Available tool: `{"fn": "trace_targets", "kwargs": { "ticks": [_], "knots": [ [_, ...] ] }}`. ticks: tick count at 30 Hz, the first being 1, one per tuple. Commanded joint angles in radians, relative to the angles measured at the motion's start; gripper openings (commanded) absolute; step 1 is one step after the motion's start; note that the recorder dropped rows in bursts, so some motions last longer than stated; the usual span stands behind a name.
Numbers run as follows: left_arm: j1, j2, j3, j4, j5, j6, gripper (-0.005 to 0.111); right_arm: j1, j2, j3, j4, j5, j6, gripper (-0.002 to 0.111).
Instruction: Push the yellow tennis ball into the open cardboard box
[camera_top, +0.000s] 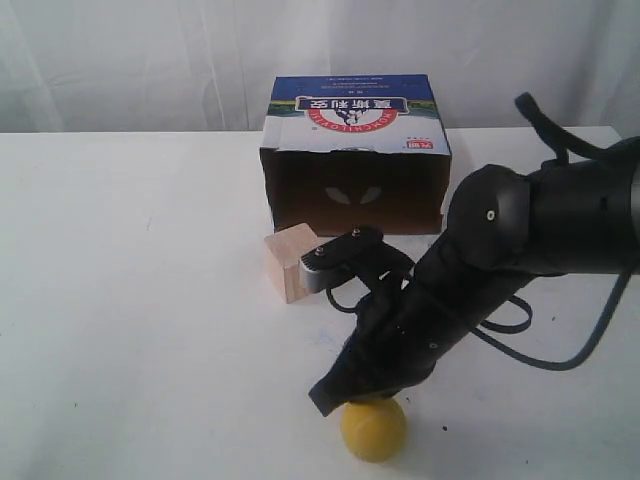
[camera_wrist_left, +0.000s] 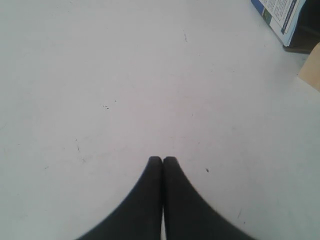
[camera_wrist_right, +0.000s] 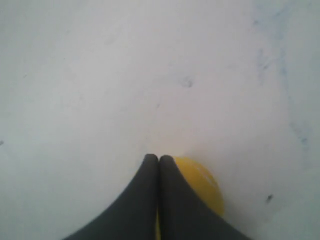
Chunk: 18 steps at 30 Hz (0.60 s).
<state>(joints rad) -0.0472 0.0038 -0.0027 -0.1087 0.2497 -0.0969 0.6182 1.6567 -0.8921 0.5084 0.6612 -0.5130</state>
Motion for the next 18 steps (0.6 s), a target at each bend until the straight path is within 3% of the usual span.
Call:
{"fn": "trace_targets", "kwargs": {
  "ticks": [1,6,13,18],
  "knots": [
    [-0.006,-0.004,0.003,-0.005,0.005,-0.007,0.000,-0.002,0.016,0.009,-0.126,-0.161,0.002,0.000],
    [-0.006,-0.004,0.003,-0.005,0.005,-0.007,0.000,-0.002,-0.004,0.005,-0.159,-0.339,0.002,0.000],
    [-0.006,-0.004,0.003,-0.005,0.005,-0.007,0.000,-0.002,-0.050,0.005,-0.143,-0.336,0.075,0.000],
    [-0.006,-0.004,0.003,-0.005,0.005,-0.007,0.000,-0.002,0.083,0.007,-0.145,-0.638,0.081,0.000]
  ]
}}
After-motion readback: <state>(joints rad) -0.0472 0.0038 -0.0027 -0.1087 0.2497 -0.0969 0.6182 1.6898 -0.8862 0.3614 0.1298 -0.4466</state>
